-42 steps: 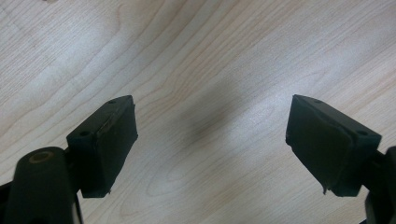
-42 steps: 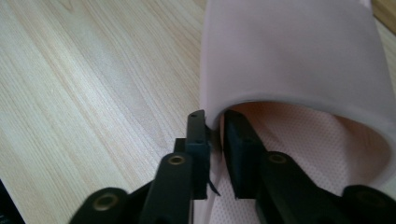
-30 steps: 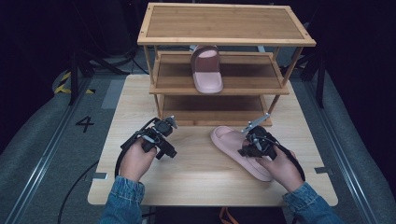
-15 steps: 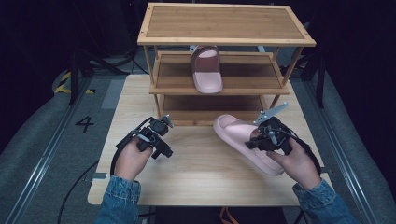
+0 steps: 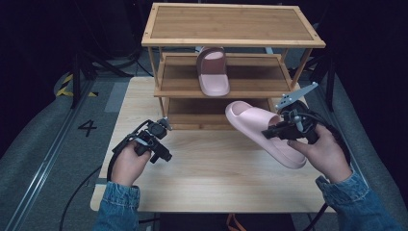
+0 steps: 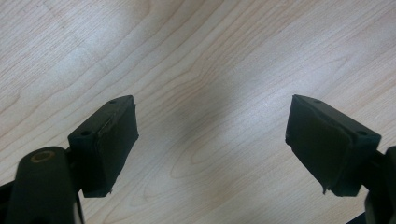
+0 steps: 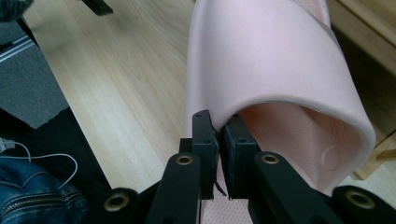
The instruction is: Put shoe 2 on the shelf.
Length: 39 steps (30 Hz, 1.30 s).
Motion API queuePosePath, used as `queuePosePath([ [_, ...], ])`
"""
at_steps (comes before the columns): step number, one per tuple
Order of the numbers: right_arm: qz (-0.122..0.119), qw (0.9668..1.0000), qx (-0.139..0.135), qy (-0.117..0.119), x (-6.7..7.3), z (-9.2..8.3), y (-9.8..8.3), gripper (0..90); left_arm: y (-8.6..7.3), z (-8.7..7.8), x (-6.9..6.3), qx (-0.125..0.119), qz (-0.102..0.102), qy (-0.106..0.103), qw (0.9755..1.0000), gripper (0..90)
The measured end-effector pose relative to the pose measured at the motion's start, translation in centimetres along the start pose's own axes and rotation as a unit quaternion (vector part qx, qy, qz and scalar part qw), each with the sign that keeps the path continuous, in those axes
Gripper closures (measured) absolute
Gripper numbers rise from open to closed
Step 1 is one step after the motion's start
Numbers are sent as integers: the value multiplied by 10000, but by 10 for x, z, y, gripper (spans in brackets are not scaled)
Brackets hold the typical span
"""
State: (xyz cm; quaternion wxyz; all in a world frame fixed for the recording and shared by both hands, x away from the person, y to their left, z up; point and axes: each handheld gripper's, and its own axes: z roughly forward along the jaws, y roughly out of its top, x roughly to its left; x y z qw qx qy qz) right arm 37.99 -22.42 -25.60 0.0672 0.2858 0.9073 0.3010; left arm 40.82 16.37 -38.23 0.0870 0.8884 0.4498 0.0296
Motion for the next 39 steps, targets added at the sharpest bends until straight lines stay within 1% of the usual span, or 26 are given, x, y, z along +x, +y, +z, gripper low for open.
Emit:
queuePosePath([
  [1, 23, 10000, -30, -22, -2, -6, 7, 852, -1, 1, 0, 17, 33, -36, 10000, 169],
  [2, 19, 10000, -42, -39, -4, -8, 10, 852, -1, 1, 0, 18, 69, -58, 10000, 170],
  [5, -2, 9999, -39, -151, -9, -12, 19, 852, -2, 0, -1, 34, 89, -112, 9999, 172],
  [7, 42, 9997, 7, -236, -12, -13, 25, 852, -2, -1, -1, 31, 74, -178, 9998, 171],
  [9, 55, 9994, 13, -350, -19, -15, 31, 852, -3, -1, -1, 32, 100, -160, 9998, 170],
  [10, 87, 9992, 34, -387, -21, -15, 33, 852, -3, -1, 0, 41, 86, -166, 9998, 170],
  [11, 114, 9990, 48, -437, -24, -16, 35, 852, -3, -1, 0, 48, 32, -156, 9999, 170],
  [12, 114, 9990, 48, -437, -24, -16, 35, 852, -3, -1, 0, 48, 32, -156, 9999, 170],
  [13, 151, 9986, 26, -510, -32, -17, 40, 852, -4, -2, 2, 64, 45, -145, 9999, 169],
  [14, 190, 9983, 40, -557, -34, -17, 42, 852, -4, -2, 2, 48, 38, -142, 9999, 169],
  [15, 168, 9981, 30, -592, -37, -17, 44, 852, -5, -1, 2, 41, 12, -143, 9999, 169],
  [16, 216, 9977, 52, -647, -39, -17, 46, 852, -5, -2, 2, 49, 38, -116, 9999, 169],
  [18, 227, 9972, 23, -719, -45, -17, 50, 851, -5, -2, 2, 54, 28, -95, 9999, 170],
  [20, 301, 9967, 24, -749, -50, -16, 54, 851, -6, -1, 2, 58, 12, -68, 10000, 170],
  [25, 336, 9953, 15, -911, -63, -9, 64, 850, -7, -1, 4, 53, 29, -62, 10000, 170],
  [31, 451, 9926, -139, -1115, -77, -1, 71, 848, -8, -1, 4, 67, 50, -56, 9999, 170],
  [34, 483, 9906, -107, -1275, -81, 6, 74, 848, -8, -2, 4, 52, 28, -82, 9999, 170],
  [36, 460, 9906, -77, -1290, -84, 11, 75, 849, -8, -2, 3, 56, 29, -87, 9999, 170],
  [39, 452, 9887, -82, -1425, -84, 15, 76, 848, -8, -1, 4, 62, 37, -87, 9999, 170],
])
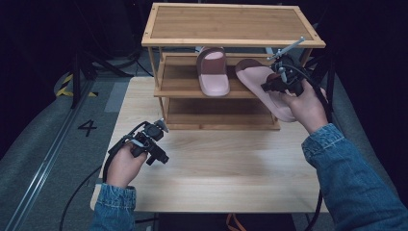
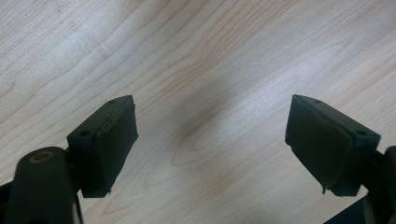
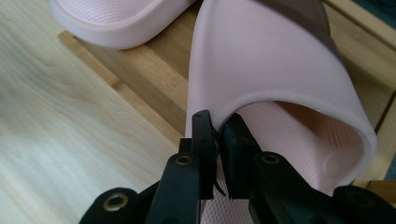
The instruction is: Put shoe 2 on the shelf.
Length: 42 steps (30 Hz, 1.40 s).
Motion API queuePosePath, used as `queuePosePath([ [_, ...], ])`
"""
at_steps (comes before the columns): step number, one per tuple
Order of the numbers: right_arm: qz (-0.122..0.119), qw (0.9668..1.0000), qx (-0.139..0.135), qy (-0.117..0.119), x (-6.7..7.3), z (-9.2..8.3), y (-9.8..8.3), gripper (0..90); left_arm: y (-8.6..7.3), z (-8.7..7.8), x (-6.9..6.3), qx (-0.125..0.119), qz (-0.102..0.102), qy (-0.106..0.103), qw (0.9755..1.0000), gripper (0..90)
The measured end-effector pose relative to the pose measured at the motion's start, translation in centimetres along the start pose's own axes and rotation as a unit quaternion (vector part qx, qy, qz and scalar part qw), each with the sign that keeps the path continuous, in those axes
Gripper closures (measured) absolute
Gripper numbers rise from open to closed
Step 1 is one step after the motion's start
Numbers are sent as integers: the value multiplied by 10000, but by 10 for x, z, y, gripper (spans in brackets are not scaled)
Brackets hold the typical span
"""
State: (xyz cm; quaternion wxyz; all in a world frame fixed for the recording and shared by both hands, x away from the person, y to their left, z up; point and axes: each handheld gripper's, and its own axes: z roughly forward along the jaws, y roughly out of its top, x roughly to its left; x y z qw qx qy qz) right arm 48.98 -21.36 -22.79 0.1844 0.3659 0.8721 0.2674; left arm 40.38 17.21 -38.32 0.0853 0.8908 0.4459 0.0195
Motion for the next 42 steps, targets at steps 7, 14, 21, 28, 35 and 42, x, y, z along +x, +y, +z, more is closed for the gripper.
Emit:
queuePosePath([
  [7, 59, 9998, -155, -149, -1, 9, 3, 848, 0, 1, -1, 20, 39, 21, 10000, 170],
  [14, -49, 9992, -262, -305, 2, 18, 6, 841, 1, 3, -1, 64, 23, -6, 10000, 170],
  [21, -65, 9985, -363, -409, 1, 18, 7, 740, 0, 4, 1, 79, 15, -3, 10000, 170],
  [28, 71, 9978, -629, -193, 0, -6, -2, 688, 2, 4, 2, 71, 52, -39, 10000, 170],
  [35, 356, 9967, -730, 87, -9, -41, -39, 721, 2, 2, 8, 82, -100, -97, 9999, 169],
  [42, 557, 9971, -442, 255, -17, -60, -79, 803, 8, 4, 4, 107, 7, -86, 9999, 170],
])
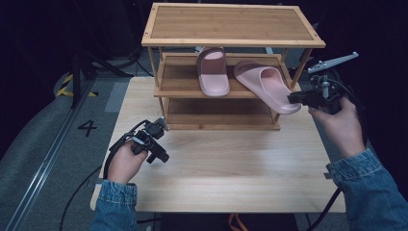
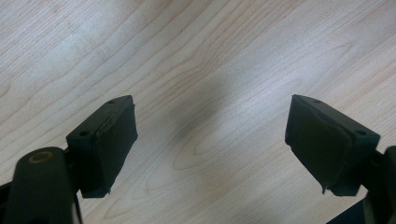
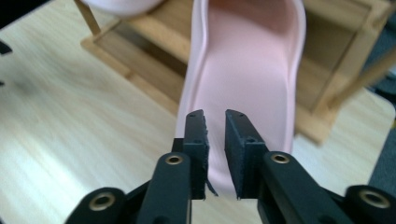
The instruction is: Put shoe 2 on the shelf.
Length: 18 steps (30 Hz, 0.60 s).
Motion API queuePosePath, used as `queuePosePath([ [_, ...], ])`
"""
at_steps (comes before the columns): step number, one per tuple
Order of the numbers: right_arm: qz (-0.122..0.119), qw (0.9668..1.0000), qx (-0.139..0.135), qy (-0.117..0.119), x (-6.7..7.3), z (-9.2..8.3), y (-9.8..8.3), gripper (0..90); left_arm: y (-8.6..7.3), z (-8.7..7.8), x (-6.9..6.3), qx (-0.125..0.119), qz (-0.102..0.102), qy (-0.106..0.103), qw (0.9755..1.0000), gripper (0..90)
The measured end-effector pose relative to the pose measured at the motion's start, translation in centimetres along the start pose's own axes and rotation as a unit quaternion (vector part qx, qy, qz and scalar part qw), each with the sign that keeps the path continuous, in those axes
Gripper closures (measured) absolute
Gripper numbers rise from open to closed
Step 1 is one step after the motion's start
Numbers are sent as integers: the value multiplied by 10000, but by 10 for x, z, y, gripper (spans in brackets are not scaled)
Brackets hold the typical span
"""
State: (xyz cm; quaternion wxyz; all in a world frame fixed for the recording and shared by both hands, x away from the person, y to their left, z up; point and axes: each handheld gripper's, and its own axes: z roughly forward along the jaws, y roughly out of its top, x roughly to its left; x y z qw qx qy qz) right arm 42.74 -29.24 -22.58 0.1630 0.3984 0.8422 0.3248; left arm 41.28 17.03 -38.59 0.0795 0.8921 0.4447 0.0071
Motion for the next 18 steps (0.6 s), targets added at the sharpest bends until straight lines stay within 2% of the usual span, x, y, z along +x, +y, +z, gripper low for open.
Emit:
queuePosePath([
  [4, 76, 9997, 215, 16, -5, -9, -23, 821, 1, 1, 0, 30, 24, -33, 10000, 170],
  [9, 106, 9991, 411, 8, -10, -5, -39, 833, 1, 2, -1, 25, -9, -15, 10000, 170],
  [15, 171, 9990, 396, 81, -11, 3, -43, 837, -1, 1, -1, 38, 21, -9, 10000, 170],
  [18, 80, 9993, 335, 118, -11, 7, -40, 841, -2, 1, 0, 37, 10, 1, 10000, 170],
])
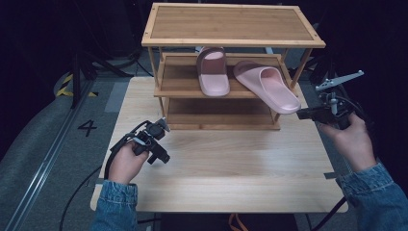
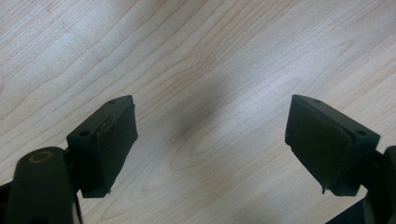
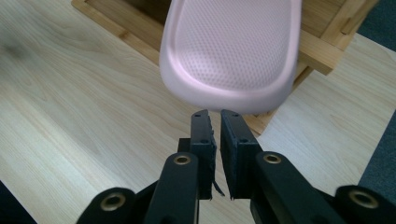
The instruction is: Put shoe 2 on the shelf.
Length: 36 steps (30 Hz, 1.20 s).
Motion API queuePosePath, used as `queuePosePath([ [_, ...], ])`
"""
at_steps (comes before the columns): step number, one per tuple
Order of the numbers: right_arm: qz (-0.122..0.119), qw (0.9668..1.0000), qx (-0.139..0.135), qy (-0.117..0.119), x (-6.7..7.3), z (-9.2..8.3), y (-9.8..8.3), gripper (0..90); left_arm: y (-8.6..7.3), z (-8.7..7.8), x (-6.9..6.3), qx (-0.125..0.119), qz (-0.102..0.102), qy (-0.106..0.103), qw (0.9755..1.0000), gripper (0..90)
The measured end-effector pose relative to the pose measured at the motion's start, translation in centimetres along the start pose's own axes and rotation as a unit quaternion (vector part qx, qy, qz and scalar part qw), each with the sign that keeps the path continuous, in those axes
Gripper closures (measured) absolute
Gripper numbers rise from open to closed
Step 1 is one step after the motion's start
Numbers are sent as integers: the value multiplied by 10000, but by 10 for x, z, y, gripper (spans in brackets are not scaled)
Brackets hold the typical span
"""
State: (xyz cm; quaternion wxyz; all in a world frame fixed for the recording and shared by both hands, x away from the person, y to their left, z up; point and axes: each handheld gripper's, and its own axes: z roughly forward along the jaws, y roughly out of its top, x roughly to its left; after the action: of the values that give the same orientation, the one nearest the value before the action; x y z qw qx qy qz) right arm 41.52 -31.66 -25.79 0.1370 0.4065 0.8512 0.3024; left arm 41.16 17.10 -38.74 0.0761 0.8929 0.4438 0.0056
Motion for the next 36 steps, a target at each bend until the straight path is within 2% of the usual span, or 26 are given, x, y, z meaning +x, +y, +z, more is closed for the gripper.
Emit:
queuePosePath([
  [5, -6, 10000, -41, 54, 2, 6, 9, 867, -2, 1, 2, 0, -82, -9, 10000, 170],
  [12, -10, 9999, -89, 143, 5, 19, 21, 885, -2, 1, 1, 5, -39, 12, 10000, 170],
  [15, -115, 9996, -184, 152, 9, 26, 28, 893, -2, 1, 1, 8, -36, 22, 10000, 170],
  [23, -219, 9996, -151, -64, 7, 41, 47, 899, -1, 4, 0, 43, -13, -8, 10000, 170],
  [28, -203, 9994, -179, -194, 0, 47, 54, 899, -1, 5, 1, 63, -33, -11, 10000, 170],
  [34, -201, 9987, -275, -373, -7, 56, 60, 898, -1, 5, 0, 80, 34, 1, 10000, 170],
  [36, -207, 9984, -315, -415, -7, 59, 61, 898, 0, 7, 0, 102, -35, -3, 9999, 170],
])
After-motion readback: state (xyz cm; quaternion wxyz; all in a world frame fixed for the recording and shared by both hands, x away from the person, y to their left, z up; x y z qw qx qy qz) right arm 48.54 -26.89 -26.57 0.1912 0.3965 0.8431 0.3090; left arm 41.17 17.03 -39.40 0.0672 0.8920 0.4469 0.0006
